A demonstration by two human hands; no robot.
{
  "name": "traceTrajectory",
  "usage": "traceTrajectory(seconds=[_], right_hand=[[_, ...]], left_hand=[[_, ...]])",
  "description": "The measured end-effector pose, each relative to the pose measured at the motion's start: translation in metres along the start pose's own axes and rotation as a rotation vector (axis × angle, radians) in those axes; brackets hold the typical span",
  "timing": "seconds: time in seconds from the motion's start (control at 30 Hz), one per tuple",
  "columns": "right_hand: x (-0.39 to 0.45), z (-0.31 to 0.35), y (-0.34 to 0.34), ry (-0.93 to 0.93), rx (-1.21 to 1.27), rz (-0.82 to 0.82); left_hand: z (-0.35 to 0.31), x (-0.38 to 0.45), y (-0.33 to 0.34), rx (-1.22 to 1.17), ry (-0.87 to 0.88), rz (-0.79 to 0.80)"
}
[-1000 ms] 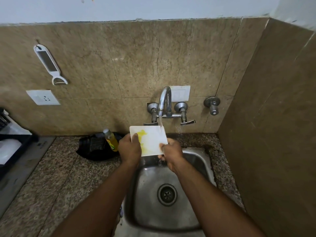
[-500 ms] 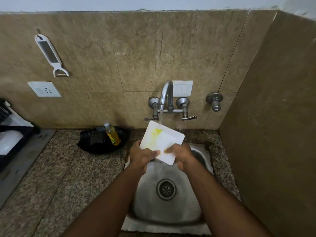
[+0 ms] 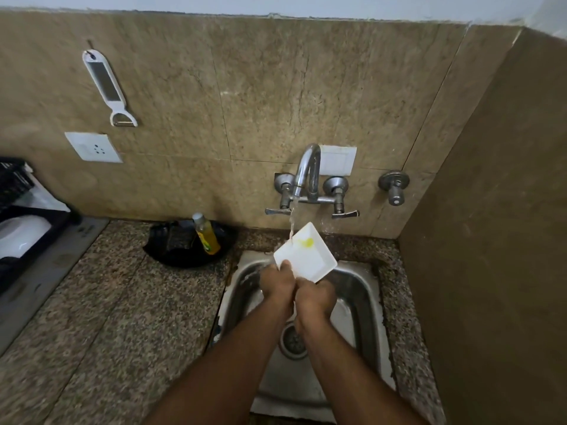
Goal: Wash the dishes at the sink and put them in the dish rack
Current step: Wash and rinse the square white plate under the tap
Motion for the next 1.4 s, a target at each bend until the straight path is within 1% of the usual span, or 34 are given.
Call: traceTrajectory(seconds=[0.07, 0.1, 0.13, 0.17, 0.23, 0.27, 0.3, 0.37, 0.43, 0.5, 0.53, 0.6, 0.73, 0.77, 0.8, 0.87, 0.9, 0.93, 0.97, 1.03, 1.1, 1.13, 1.17, 1.2, 1.27, 1.3, 1.33, 1.4], right_hand=[[-0.005, 0.002, -0.002, 0.002, 0.019, -0.019], [-0.005, 0.009, -0.003, -0.004, 0.021, -0.022], [-0.003, 0.017, -0.002, -0.016, 0.027, -0.024], [0.002, 0.027, -0.002, -0.030, 0.058, -0.030], [0.011, 0.046, 0.002, -0.035, 0.162, -0.037], [0.014, 0.050, 0.005, -0.033, 0.188, -0.031], [0.013, 0.052, 0.008, -0.034, 0.173, -0.021], [0.005, 0.048, 0.011, -0.053, 0.110, 0.013], [-0.004, 0.038, 0.006, -0.048, 0.110, 0.034], [-0.005, 0.024, 0.000, -0.005, 0.064, 0.016], [-0.005, 0.018, -0.004, 0.015, 0.011, 0.004], [-0.002, 0.015, -0.007, 0.034, -0.018, -0.024], [0.012, 0.037, -0.006, 0.039, 0.132, -0.003], [0.014, 0.039, -0.006, 0.037, 0.150, 0.005], [0.013, 0.039, -0.005, 0.033, 0.138, 0.018], [0.001, 0.033, -0.007, 0.041, 0.077, 0.058], [-0.003, 0.028, -0.009, 0.059, 0.072, 0.073], [-0.004, 0.027, -0.011, 0.089, 0.092, 0.094], [-0.003, 0.027, -0.012, 0.120, 0.115, 0.133], [0.001, 0.034, -0.012, 0.187, 0.162, 0.285], [0.013, 0.040, -0.012, 0.233, 0.129, 0.383], [0.018, 0.043, -0.013, 0.223, 0.070, 0.379], [0.021, 0.047, -0.014, 0.179, 0.002, 0.340], [0.025, 0.053, -0.015, 0.079, -0.122, 0.254], [0.028, 0.067, -0.014, -0.235, -0.561, 0.081], [0.022, 0.070, -0.010, -0.377, -0.771, 0.035], [0.016, 0.070, -0.006, -0.486, -0.943, 0.013], [0.009, 0.063, 0.003, -0.630, -1.223, 0.003]], left_hand=[[-0.004, 0.008, -0.003, 0.108, -0.067, 0.005], [-0.009, 0.010, -0.003, 0.085, -0.067, 0.022], [-0.016, 0.010, 0.002, 0.006, -0.035, 0.085], [-0.023, 0.004, 0.011, -0.120, 0.002, 0.190], [-0.031, -0.013, 0.028, -0.408, -0.006, 0.383], [-0.033, -0.018, 0.028, -0.471, -0.015, 0.396], [-0.036, -0.019, 0.023, -0.470, -0.013, 0.330], [-0.036, -0.002, 0.018, -0.307, -0.004, 0.139], [-0.030, 0.019, 0.016, -0.157, -0.036, 0.066], [-0.028, 0.035, 0.016, -0.077, -0.045, 0.113], [-0.026, 0.043, 0.018, -0.083, -0.044, 0.153], [-0.029, 0.044, 0.019, -0.205, -0.058, 0.196], [-0.027, 0.025, 0.041, -0.444, 0.000, 0.363], [-0.023, 0.024, 0.042, -0.460, -0.009, 0.352], [-0.020, 0.029, 0.039, -0.454, -0.014, 0.293], [-0.018, 0.037, 0.022, -0.319, -0.031, 0.116], [-0.018, 0.037, 0.016, -0.256, -0.063, 0.080], [-0.017, 0.037, 0.013, -0.237, -0.095, 0.110], [-0.018, 0.036, 0.012, -0.267, -0.128, 0.181], [-0.018, 0.037, 0.008, -0.348, -0.173, 0.316], [-0.020, 0.035, 0.000, -0.406, -0.170, 0.367], [-0.021, 0.033, -0.003, -0.408, -0.153, 0.365], [-0.022, 0.030, -0.006, -0.407, -0.137, 0.346], [-0.022, 0.029, -0.006, -0.404, -0.131, 0.317], [-0.020, 0.025, -0.008, -0.399, -0.149, 0.256], [-0.019, 0.023, -0.009, -0.416, -0.155, 0.232], [-0.017, 0.024, -0.011, -0.440, -0.154, 0.213], [-0.016, 0.026, -0.020, -0.469, -0.131, 0.179]])
Point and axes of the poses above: each hand's wrist, its own x-axis towards the middle knuckle, its own y-axis out of the palm, z = x × y, the point moved 6 cm from there along x, towards the middle knuckle, and after that the axes turned 6 degrees about -z, right-handed, at the moved point
